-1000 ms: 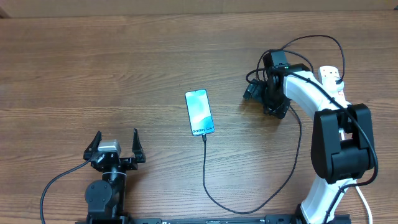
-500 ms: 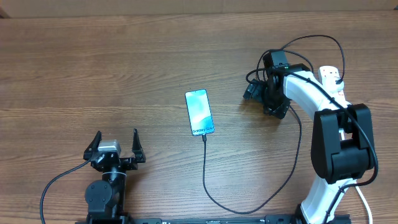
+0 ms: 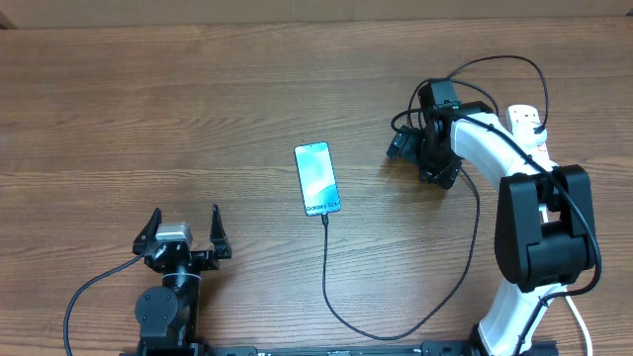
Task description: Plug charger to phone and switch on socket
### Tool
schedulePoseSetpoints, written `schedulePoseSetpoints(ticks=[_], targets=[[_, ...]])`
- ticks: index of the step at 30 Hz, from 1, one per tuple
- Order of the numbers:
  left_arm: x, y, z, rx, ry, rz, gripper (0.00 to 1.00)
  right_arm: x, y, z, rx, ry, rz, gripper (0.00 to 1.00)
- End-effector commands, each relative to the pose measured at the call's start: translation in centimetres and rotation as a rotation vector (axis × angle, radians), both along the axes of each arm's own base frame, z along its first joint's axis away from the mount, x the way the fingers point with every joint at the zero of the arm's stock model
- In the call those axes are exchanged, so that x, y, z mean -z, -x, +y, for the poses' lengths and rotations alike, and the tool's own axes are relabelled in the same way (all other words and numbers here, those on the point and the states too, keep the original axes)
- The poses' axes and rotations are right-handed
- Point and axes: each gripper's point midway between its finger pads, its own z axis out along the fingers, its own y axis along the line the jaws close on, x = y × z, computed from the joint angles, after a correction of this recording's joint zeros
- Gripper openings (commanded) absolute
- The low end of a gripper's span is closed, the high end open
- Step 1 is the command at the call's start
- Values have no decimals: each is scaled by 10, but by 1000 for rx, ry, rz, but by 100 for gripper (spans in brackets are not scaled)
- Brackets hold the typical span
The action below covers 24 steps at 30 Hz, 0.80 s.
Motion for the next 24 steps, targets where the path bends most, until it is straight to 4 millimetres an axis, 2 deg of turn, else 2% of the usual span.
schedulePoseSetpoints(ticks=[1, 9, 14, 20, 24], targets=[[-2, 0, 0, 3, -14, -9, 100, -10, -3, 0, 1, -10, -29, 100], [-2, 0, 0, 3, -14, -9, 99, -9, -2, 4, -10, -10, -26, 100], [-2, 0, 0, 3, -14, -9, 100, -11, 2, 21, -54, -11, -30, 100], [-2, 0, 0, 3, -14, -9, 100, -12, 19, 72, -191, -14, -34, 100], [-2, 0, 0, 3, -14, -9, 100, -13, 39, 113, -306, -17, -34, 100]])
